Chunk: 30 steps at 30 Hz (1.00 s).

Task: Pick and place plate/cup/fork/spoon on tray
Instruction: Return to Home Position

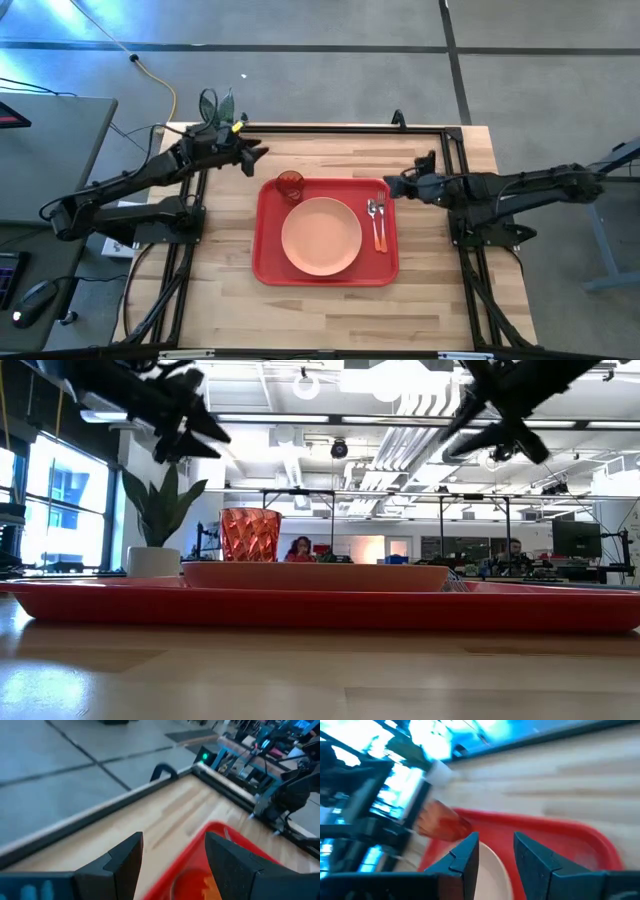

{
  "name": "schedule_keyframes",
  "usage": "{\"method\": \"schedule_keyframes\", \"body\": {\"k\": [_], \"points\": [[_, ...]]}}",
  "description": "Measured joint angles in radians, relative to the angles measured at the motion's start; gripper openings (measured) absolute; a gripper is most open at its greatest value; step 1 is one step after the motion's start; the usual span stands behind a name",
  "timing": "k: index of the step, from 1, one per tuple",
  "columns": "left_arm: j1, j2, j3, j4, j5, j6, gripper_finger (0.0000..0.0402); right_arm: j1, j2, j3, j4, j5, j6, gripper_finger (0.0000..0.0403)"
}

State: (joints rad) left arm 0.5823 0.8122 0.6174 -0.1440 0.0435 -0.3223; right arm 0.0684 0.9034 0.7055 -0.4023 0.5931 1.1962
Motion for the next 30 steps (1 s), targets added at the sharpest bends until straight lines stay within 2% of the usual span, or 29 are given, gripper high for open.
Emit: {"method": "schedule_keyframes", "body": {"k": [7,14,24,27,30], "points": [[0.000,0.015,0.131,-0.039,-0.006,0.047,0.0202,-0.074,0.000,0.000,0.280,-0.051,-0.208,0.0112],[0.000,0.021,0.246,-0.131,-0.026,0.097,0.0190,-0.113,0.000,0.000,0.459,-0.062,-0.415,0.0112],[0.001,0.031,0.276,-0.057,-0.006,0.094,0.0117,-0.115,0.000,0.000,0.623,-0.138,-0.811,0.0108],[0.001,0.030,0.276,0.019,0.009,0.060,0.0089,-0.115,0.000,0.000,0.690,-0.200,-0.908,0.0089],[0.000,0.030,0.276,0.105,0.030,0.034,0.0060,-0.115,0.000,0.000,0.731,-0.255,-0.959,0.0052]]}}
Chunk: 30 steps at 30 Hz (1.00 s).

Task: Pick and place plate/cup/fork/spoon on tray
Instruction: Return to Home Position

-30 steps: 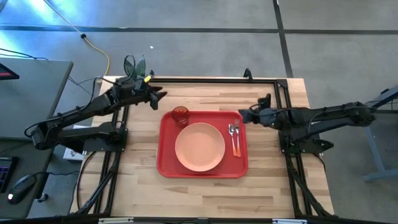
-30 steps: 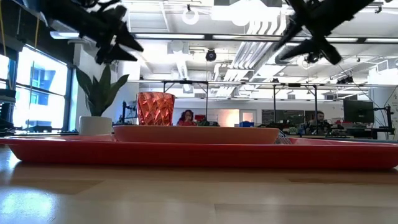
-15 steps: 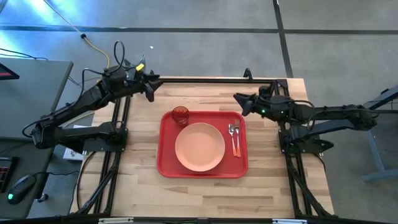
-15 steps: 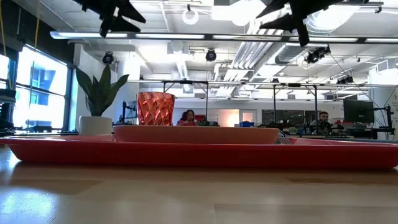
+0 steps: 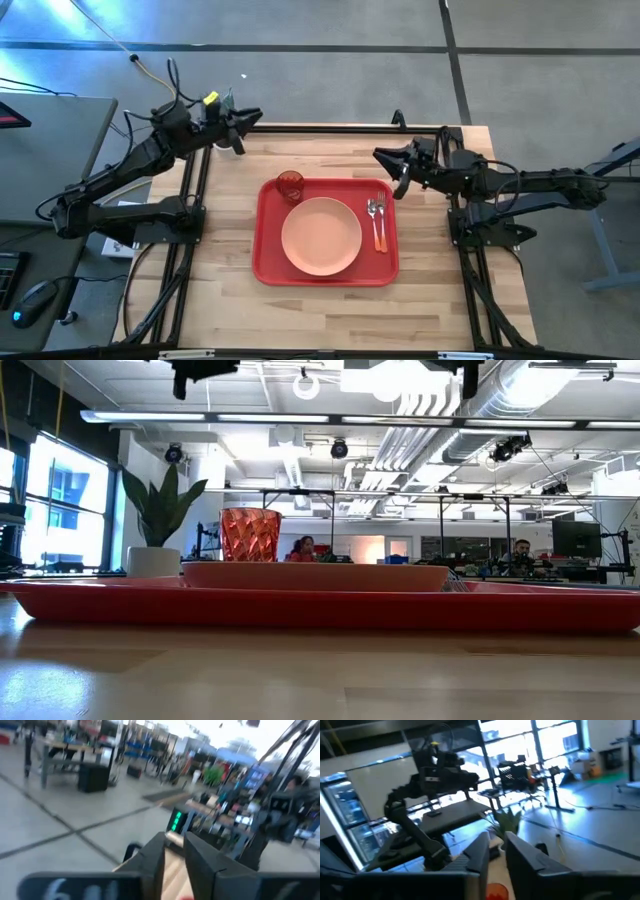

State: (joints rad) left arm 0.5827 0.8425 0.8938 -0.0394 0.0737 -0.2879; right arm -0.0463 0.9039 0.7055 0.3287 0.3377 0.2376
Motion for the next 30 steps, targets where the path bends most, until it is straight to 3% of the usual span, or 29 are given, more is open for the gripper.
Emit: {"method": "schedule_keyframes", "body": {"k": [4,8,16,21,26,30], "points": [[0.000,0.000,0.000,0.092,0.010,-0.041,0.0025,0.005,0.000,0.000,0.024,-0.039,0.012,0.0006],[-0.001,0.000,0.000,0.145,0.039,-0.080,0.0003,0.030,0.000,0.000,0.028,-0.042,0.037,0.0010],[-0.029,0.002,0.009,0.187,0.101,-0.119,0.0001,0.049,0.015,0.031,0.064,-0.048,-0.006,0.0001],[-0.128,0.047,0.098,0.122,0.110,-0.040,0.0001,0.043,0.110,0.164,0.055,-0.139,-0.109,0.0000],[-0.232,0.129,0.229,0.077,0.104,0.062,0.0000,0.036,0.276,0.369,-0.021,-0.298,-0.239,0.0000],[-0.350,0.203,0.313,0.094,0.056,0.131,0.0000,0.062,0.409,0.514,-0.125,-0.311,-0.385,0.0000]]}}
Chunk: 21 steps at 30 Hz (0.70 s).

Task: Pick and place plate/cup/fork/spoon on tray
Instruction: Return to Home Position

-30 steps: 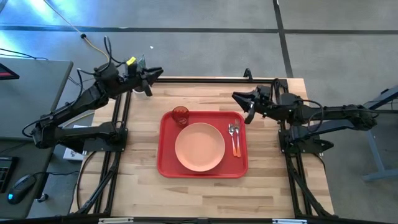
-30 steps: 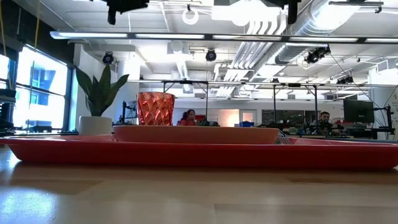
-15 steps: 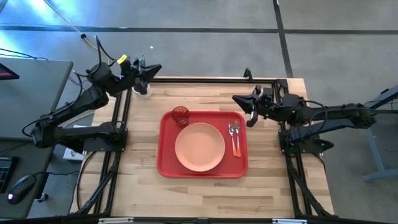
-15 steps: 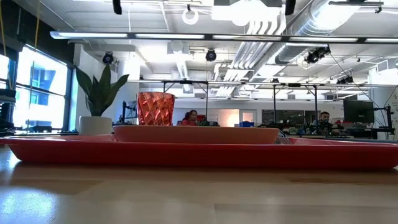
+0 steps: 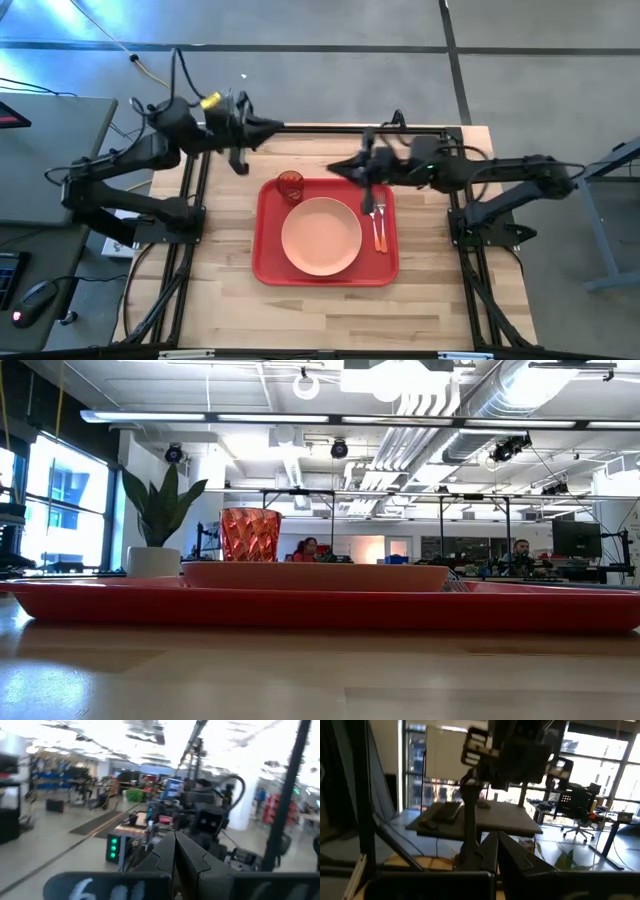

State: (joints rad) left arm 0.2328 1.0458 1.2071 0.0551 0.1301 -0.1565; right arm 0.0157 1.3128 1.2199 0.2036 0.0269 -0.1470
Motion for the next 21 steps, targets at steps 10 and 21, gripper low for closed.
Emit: {"method": "schedule_keyframes", "body": {"k": [10,21], "points": [[-0.145,0.089,0.017,-0.140,-0.110,0.306,0.0000,0.021,0.164,0.111,-0.081,-0.170,-0.020,0.0000],[-0.018,0.013,0.016,-0.390,0.076,0.352,0.0000,-0.012,-0.016,0.111,-0.390,-0.269,-0.155,0.0000]]}}
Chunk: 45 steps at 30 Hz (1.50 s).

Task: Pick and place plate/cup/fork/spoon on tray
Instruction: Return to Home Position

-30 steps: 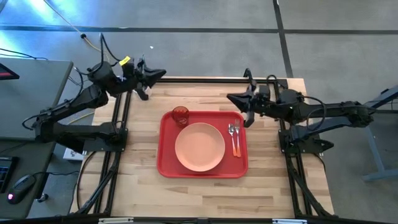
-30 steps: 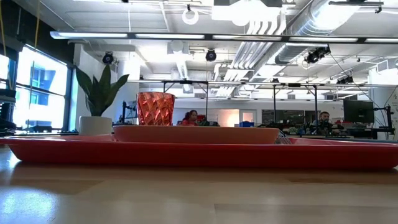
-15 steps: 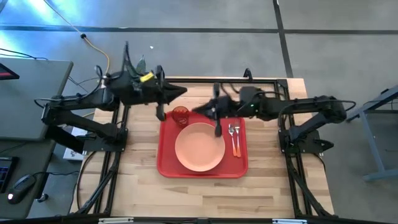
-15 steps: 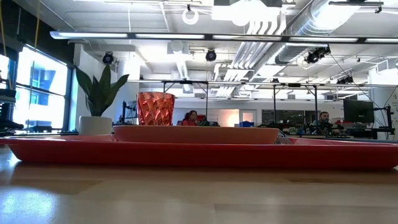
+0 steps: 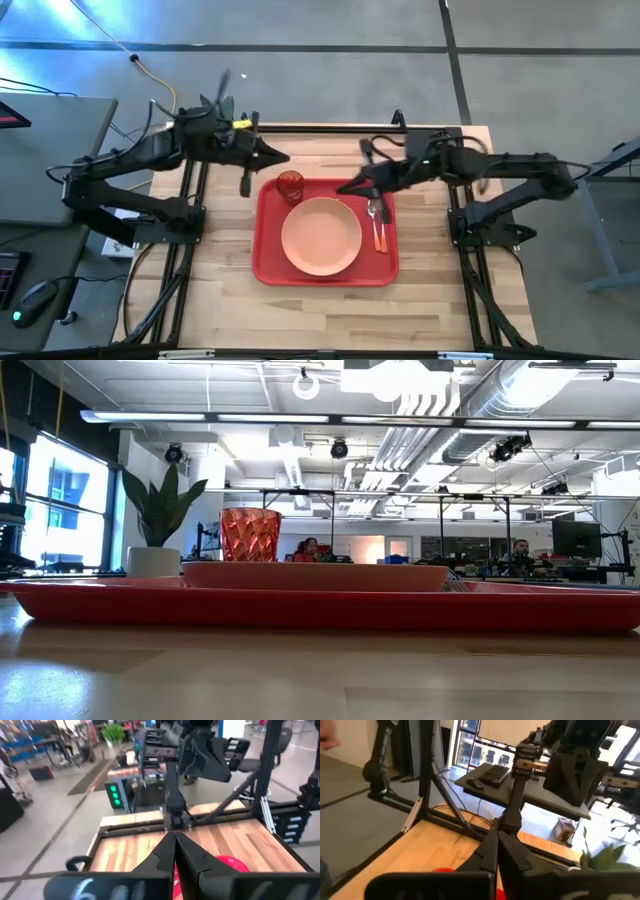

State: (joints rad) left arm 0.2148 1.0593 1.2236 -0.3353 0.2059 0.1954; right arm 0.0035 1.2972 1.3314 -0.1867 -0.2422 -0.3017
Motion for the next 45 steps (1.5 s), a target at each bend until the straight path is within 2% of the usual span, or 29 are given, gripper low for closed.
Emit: {"method": "schedule_keyframes", "body": {"k": [3,5,11,13,17,18,20,24,28,33,39,45], "points": [[0.013,-0.041,-0.006,0.017,0.001,0.018,0.0000,0.022,-0.081,-0.047,-0.008,0.009,-0.033,0.0000],[0.022,-0.072,-0.054,0.080,0.009,0.018,0.0000,0.039,-0.142,-0.102,0.013,0.027,-0.032,0.0000],[0.048,-0.131,-0.327,0.486,0.082,-0.175,0.0000,0.096,-0.344,-0.360,0.204,0.134,-0.014,0.0000],[0.048,-0.133,-0.401,0.566,0.066,-0.165,0.0001,0.104,-0.399,-0.450,0.279,0.181,-0.013,0.0000],[0.048,-0.110,-0.471,0.477,-0.044,-0.108,0.0001,0.099,-0.483,-0.569,0.385,0.411,-0.014,0.0000],[0.048,-0.104,-0.472,0.451,-0.058,-0.121,0.0001,0.100,-0.498,-0.586,0.386,0.436,-0.013,0.0000],[0.048,-0.098,-0.471,0.424,-0.060,-0.128,0.0001,0.099,-0.526,-0.612,0.383,0.427,-0.005,0.0000],[0.049,-0.105,-0.470,0.446,-0.014,-0.046,0.0001,0.105,-0.571,-0.646,0.369,0.363,0.017,0.0000],[0.069,-0.152,-0.474,0.384,0.023,-0.018,0.0001,0.142,-0.623,-0.674,0.317,0.368,0.007,0.0000],[0.074,-0.252,-0.557,0.356,0.044,-0.011,0.0001,0.190,-0.680,-0.720,0.303,0.382,0.031,0.0000],[0.074,-0.368,-0.663,0.412,0.036,-0.023,0.0000,0.223,-0.706,-0.820,0.376,0.393,0.060,0.0000],[0.074,-0.492,-0.677,0.388,0.036,-0.030,0.0000,0.222,-0.767,-0.895,0.394,0.409,0.126,0.0000]]}}
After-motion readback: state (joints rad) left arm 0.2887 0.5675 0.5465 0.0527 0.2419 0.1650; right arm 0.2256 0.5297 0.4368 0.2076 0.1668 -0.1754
